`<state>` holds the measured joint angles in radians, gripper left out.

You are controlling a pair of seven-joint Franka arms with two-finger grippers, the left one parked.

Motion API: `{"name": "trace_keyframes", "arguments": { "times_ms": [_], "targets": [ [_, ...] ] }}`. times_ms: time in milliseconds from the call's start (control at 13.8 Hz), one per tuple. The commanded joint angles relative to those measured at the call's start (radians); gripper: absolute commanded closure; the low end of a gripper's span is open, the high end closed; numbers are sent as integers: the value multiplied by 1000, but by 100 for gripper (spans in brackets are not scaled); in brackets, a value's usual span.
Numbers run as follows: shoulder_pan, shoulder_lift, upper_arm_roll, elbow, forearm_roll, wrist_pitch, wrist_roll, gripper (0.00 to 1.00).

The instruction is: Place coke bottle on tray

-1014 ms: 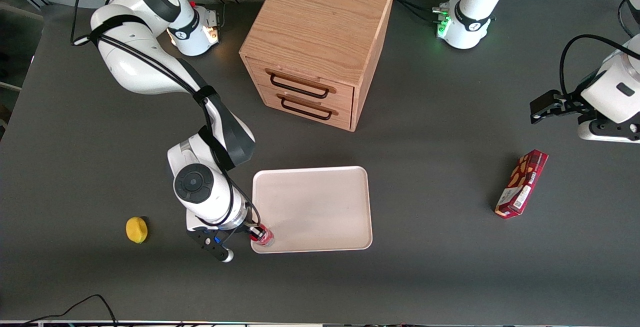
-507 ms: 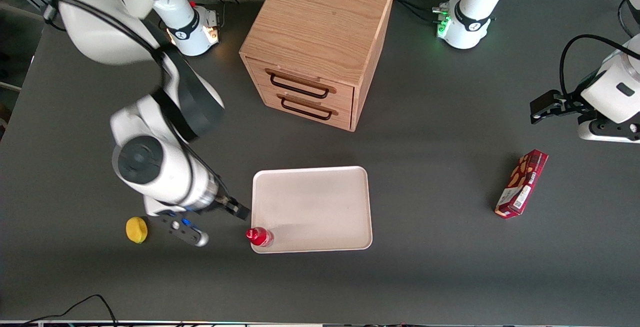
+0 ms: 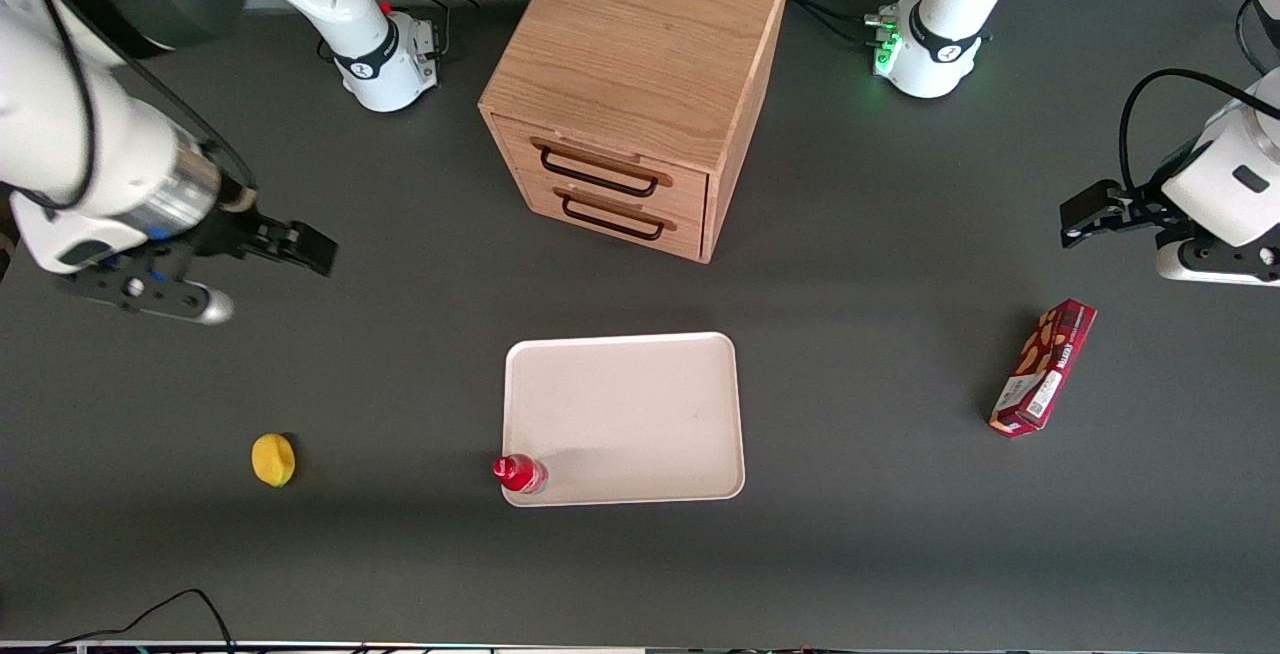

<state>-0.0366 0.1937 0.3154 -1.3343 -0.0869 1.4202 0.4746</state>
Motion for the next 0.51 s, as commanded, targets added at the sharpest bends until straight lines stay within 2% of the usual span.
{"name": "trace_keyframes", "arguments": {
  "times_ms": [0,72,145,217,435],
  "targets": [
    [-20,-311,-94,-481,55,213,-131,0],
    [-20,-370,-125,-582,73,276,-148,0],
    [-20,-410,-137,-642,116,317,-177,0],
    [-22,-422,-139,-669,127,335,-189,0],
    [-28,-410,-144,-631,128,315,-162,0]
  ]
}}
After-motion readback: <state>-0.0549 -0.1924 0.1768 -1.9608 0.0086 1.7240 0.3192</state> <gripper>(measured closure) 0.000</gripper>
